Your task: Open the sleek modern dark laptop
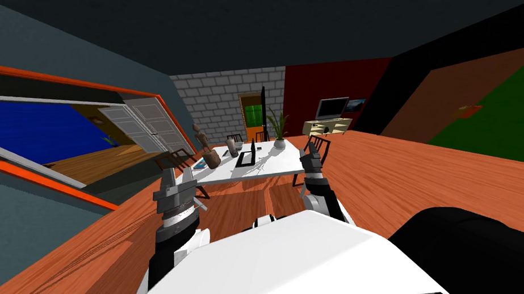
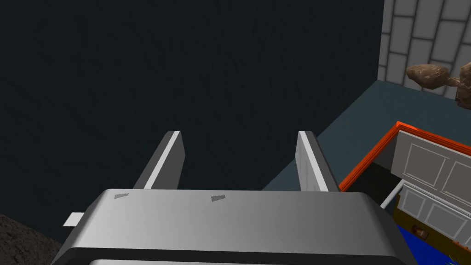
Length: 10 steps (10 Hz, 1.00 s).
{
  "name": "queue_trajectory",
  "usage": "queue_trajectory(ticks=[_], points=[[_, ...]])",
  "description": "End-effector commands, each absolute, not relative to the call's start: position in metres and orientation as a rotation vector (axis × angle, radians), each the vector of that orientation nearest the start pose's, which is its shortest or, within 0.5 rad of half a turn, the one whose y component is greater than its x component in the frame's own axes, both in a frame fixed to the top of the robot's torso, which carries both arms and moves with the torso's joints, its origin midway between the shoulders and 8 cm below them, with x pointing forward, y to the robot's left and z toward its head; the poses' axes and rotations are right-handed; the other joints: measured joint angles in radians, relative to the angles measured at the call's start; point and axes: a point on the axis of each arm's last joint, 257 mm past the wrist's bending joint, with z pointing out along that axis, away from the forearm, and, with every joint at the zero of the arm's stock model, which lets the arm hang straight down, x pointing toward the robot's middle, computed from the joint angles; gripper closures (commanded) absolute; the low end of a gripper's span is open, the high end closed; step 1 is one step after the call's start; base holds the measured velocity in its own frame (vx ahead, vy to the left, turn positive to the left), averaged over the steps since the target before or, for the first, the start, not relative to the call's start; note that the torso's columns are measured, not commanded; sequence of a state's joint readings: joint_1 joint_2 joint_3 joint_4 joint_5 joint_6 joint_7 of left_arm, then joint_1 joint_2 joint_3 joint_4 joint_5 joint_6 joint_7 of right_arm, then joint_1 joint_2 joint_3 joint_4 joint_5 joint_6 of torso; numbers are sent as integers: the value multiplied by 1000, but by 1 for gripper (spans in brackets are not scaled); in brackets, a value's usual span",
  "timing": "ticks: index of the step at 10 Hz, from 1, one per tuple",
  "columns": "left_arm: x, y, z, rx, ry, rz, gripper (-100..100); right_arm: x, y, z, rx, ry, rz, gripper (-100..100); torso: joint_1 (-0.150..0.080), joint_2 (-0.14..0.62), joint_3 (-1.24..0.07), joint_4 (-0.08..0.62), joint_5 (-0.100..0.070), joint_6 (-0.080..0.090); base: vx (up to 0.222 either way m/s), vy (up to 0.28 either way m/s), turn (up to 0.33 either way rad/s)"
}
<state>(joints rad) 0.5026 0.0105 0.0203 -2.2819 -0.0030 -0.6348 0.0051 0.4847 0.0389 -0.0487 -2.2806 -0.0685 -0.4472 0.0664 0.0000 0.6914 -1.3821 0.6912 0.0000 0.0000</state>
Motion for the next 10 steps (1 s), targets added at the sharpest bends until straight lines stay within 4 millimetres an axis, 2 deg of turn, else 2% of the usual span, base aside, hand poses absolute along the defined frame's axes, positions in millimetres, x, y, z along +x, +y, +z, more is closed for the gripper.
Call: queue_trajectory(ticks=[1,6,7,10], points=[[325,274,44,-515,589,-1311,-100,348,-307,20,729,578,1232,0,0,33,-69,33,0,0,23,-25,-30],[356,272,17,-544,732,-1264,-100,348,-307,20,729,578,1232,0,0,46,-94,47,0,0,50,-58,-63],[368,274,5,-569,774,-1241,-100,348,-307,20,729,578,1232,0,0,47,-94,47,0,0,73,-81,-126],[379,276,-6,-596,813,-1217,-100,348,-307,20,729,578,1232,0,1,48,-93,47,0,0,44,-52,-38]])
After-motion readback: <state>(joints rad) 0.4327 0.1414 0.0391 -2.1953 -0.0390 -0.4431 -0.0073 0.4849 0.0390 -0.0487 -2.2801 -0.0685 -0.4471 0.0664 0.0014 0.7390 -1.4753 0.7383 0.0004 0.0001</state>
